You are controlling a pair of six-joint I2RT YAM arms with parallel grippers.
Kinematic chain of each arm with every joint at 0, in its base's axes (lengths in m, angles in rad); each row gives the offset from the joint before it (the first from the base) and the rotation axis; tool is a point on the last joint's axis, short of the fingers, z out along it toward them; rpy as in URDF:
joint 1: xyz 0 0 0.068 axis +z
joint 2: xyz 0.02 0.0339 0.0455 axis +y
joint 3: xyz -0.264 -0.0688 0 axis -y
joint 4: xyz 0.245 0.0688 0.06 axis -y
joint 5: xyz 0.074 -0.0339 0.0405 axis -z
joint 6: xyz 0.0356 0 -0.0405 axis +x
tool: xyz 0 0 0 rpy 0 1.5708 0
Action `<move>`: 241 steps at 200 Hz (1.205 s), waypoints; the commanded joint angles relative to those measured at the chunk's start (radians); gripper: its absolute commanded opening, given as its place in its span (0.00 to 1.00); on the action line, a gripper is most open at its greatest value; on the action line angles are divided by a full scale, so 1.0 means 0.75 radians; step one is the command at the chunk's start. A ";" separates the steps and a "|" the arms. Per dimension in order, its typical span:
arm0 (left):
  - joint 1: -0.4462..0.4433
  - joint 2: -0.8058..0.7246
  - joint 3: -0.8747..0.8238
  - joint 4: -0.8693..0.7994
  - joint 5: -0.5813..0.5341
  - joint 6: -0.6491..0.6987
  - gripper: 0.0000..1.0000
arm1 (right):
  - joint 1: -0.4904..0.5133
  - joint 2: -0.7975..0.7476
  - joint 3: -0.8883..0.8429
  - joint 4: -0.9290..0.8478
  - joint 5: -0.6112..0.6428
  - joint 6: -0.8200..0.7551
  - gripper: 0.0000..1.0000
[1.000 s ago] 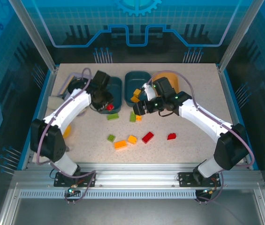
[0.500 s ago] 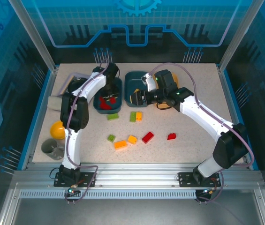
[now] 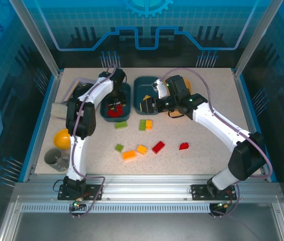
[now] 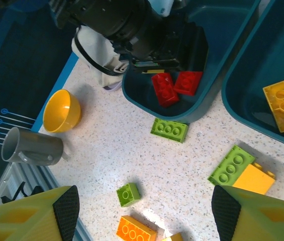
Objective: Sort the legos into containers by color
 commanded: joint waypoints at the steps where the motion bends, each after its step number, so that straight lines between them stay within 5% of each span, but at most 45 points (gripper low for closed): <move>1: 0.010 -0.078 0.072 -0.058 -0.005 0.012 0.57 | 0.030 0.024 0.025 -0.086 0.068 -0.069 0.73; 43: -0.004 -0.345 -0.023 -0.050 -0.053 -0.062 0.63 | 0.216 0.106 0.094 -0.230 0.242 -0.244 0.73; 84: -0.005 -0.830 -0.600 0.095 -0.056 -0.229 0.69 | 0.421 0.235 0.137 -0.256 0.439 -0.186 0.77; 116: -0.010 -1.223 -1.051 0.166 -0.022 -0.363 0.70 | 0.574 0.407 0.227 -0.250 0.663 -0.056 0.99; 141: -0.009 -1.511 -1.283 0.159 -0.013 -0.408 0.73 | 0.610 0.583 0.343 -0.275 0.784 0.078 1.00; 178: -0.009 -1.769 -1.372 0.029 -0.029 -0.391 0.75 | 0.633 0.794 0.512 -0.289 0.897 0.185 1.00; 241: -0.009 -1.889 -1.352 -0.122 -0.027 -0.344 0.75 | 0.633 1.091 0.774 -0.389 1.086 0.316 1.00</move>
